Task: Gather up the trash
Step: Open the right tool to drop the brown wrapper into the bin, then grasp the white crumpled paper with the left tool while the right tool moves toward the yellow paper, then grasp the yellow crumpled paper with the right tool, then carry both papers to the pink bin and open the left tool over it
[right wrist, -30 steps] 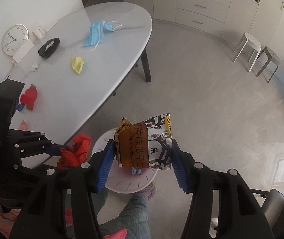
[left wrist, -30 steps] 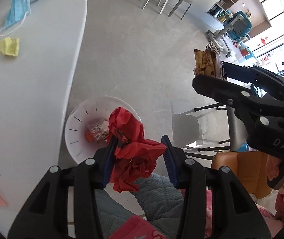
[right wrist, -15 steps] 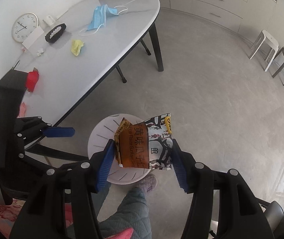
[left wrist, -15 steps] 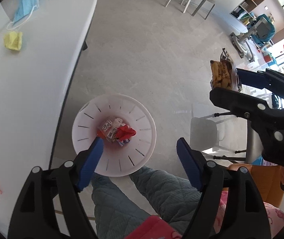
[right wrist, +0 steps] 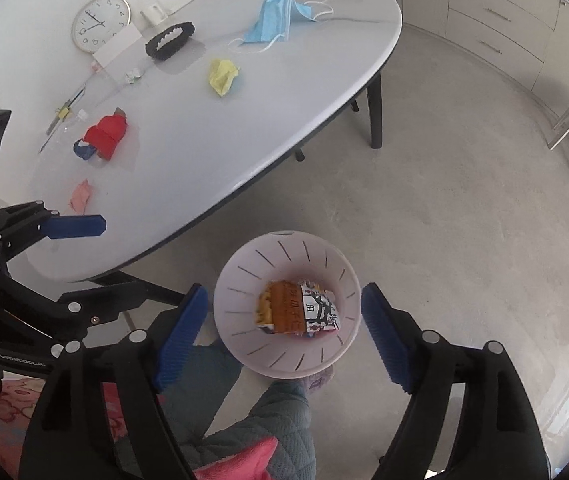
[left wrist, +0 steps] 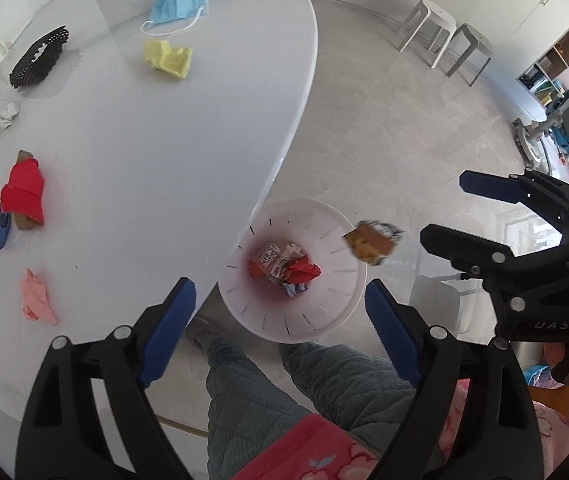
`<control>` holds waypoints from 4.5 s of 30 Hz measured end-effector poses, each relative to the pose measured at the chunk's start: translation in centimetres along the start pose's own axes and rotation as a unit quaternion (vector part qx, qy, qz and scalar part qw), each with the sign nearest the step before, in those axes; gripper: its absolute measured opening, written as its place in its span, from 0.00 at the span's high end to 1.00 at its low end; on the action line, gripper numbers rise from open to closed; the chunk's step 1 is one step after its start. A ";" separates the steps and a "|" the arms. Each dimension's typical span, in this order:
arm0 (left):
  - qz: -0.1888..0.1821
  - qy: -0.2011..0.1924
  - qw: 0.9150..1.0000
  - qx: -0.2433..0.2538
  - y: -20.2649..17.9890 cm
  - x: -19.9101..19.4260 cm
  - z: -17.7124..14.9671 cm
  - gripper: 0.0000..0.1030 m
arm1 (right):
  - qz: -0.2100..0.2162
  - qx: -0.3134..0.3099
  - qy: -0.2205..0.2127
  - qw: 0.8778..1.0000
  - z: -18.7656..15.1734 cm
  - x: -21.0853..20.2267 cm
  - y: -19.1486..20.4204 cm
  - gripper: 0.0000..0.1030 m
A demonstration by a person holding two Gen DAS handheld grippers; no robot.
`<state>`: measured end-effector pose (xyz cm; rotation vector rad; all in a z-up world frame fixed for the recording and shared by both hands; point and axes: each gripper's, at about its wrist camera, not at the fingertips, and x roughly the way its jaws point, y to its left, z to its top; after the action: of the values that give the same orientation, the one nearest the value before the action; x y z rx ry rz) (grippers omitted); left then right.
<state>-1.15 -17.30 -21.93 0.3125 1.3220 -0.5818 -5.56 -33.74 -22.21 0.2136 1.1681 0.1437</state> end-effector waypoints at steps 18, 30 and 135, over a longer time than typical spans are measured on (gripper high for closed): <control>0.015 -0.090 0.994 -0.056 3.6 -6.5 1.8 0.10 | -0.024 0.026 -0.091 0.995 4.3 -5.9 0.4 0.02; 0.045 -0.138 0.969 -0.199 21.1 -9.7 9.4 0.07 | -0.025 0.044 -0.119 0.992 13.3 -3.6 4.9 0.02; -0.067 -0.033 0.989 0.130 -1.2 -0.9 6.6 0.71 | -0.102 0.081 -0.030 0.991 4.8 -1.7 2.5 0.63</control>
<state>3.49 -21.56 -19.38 0.4157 1.2096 -0.8741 -1.80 -32.13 -18.28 0.2390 1.1355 -0.1374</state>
